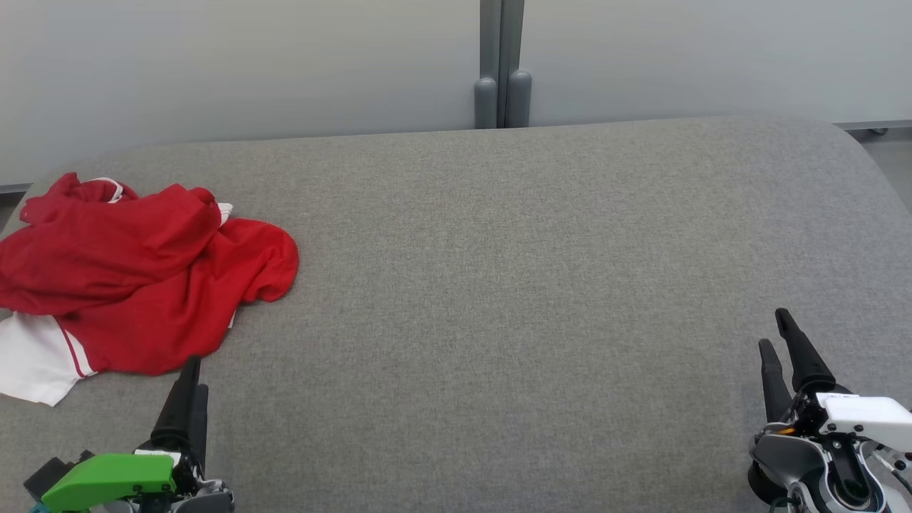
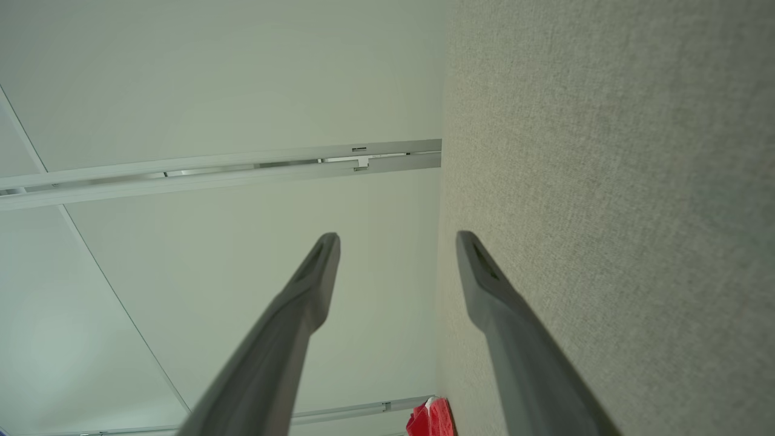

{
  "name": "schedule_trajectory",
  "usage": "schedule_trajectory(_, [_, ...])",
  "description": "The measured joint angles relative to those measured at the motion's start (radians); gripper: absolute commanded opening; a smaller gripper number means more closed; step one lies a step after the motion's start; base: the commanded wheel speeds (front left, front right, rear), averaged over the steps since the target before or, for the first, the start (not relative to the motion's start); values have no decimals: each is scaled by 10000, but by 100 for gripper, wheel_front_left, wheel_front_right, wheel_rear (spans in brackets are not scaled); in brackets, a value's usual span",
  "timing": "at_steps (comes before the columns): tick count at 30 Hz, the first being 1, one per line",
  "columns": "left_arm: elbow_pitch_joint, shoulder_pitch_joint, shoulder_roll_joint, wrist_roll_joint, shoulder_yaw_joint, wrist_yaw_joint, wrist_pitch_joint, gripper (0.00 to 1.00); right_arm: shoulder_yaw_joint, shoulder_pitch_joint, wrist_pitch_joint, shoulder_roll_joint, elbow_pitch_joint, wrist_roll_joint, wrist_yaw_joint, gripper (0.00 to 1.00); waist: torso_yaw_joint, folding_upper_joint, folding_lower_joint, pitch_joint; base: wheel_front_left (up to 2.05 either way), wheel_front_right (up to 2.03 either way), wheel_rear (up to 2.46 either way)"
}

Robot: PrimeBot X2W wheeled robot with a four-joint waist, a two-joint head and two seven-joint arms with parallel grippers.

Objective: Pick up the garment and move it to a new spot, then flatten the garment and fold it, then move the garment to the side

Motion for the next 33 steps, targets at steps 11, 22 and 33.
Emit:
schedule_trajectory(11, [-67,0,245,997,-397,0,-485,100,671,-1,-460,-700,-186,-1427,-15,100,9,0,0,5,0,0,0])
schedule_trajectory(22, [-61,-2,608,2640,-936,2,-834,100,1246,-21,-754,-941,-470,-3429,-456,100,13,0,0,3,0,0,0])
schedule_trajectory(33, [-180,-14,656,4142,-1294,138,-1156,100,1708,-19,-1089,-1039,-518,-4817,-794,100,20,0,0,-3,0,0,0])
